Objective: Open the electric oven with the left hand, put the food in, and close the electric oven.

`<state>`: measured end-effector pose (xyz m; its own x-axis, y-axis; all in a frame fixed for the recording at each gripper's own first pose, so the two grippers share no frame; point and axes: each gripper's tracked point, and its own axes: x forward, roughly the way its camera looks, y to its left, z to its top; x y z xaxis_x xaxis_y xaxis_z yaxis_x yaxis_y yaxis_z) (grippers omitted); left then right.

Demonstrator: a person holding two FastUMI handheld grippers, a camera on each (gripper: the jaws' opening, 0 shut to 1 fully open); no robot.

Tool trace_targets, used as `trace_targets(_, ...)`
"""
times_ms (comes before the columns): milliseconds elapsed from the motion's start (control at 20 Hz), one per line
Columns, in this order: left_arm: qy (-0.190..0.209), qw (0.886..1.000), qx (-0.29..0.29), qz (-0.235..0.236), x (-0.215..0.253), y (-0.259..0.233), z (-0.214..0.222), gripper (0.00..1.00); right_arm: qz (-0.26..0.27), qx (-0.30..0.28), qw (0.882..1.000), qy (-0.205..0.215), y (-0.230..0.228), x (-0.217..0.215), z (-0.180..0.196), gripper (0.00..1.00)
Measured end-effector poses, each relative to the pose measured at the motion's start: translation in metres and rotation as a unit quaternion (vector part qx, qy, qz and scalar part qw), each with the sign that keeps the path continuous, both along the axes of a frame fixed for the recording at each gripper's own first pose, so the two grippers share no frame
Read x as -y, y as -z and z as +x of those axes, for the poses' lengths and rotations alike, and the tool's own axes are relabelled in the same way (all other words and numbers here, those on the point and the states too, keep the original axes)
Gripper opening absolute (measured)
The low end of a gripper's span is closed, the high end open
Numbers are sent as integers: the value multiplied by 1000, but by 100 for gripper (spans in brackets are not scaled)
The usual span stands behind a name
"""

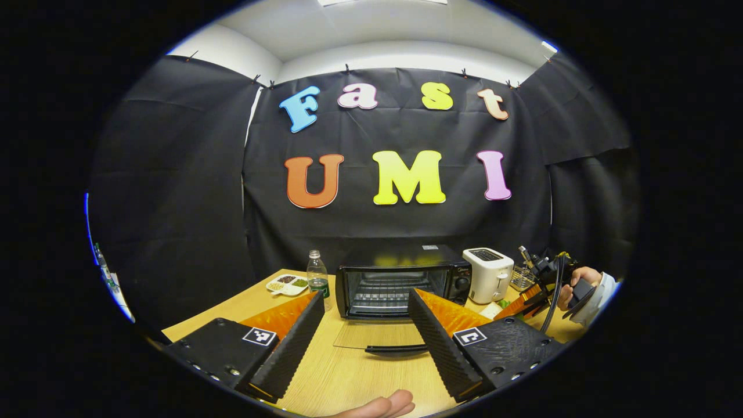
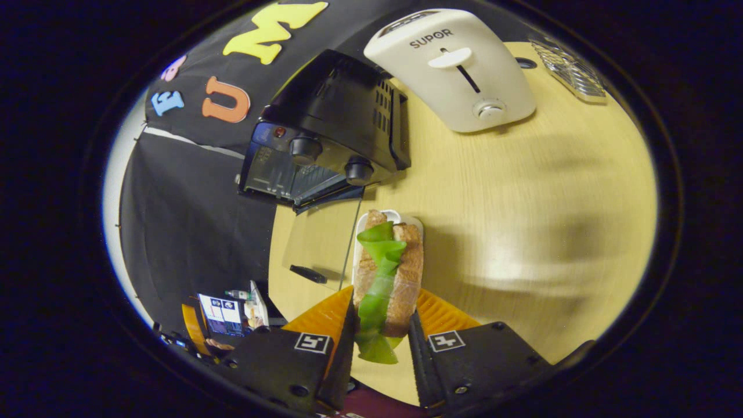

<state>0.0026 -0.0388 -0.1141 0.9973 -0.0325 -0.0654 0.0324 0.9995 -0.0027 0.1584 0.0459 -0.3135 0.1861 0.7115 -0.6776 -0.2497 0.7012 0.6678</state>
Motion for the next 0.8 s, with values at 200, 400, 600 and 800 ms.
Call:
trace_targets(200, 3, 1000, 2, -16, -14, -1, -10, 95, -2, 10, 999, 32, -9, 0, -3, 41)
trace_targets(400, 8, 1000, -1, -29, -32, 4, -19, 95, 16, 39, 997, 57, -36, -3, -22, 41)
trace_targets(600, 13, 999, -1, -38, -47, 9, -27, 95, 34, 78, 994, 72, -55, -16, -56, 41)
trace_targets(800, 27, 999, 1, -47, -55, 13, -31, 93, 70, 109, 987, 92, -71, -39, -92, 40)
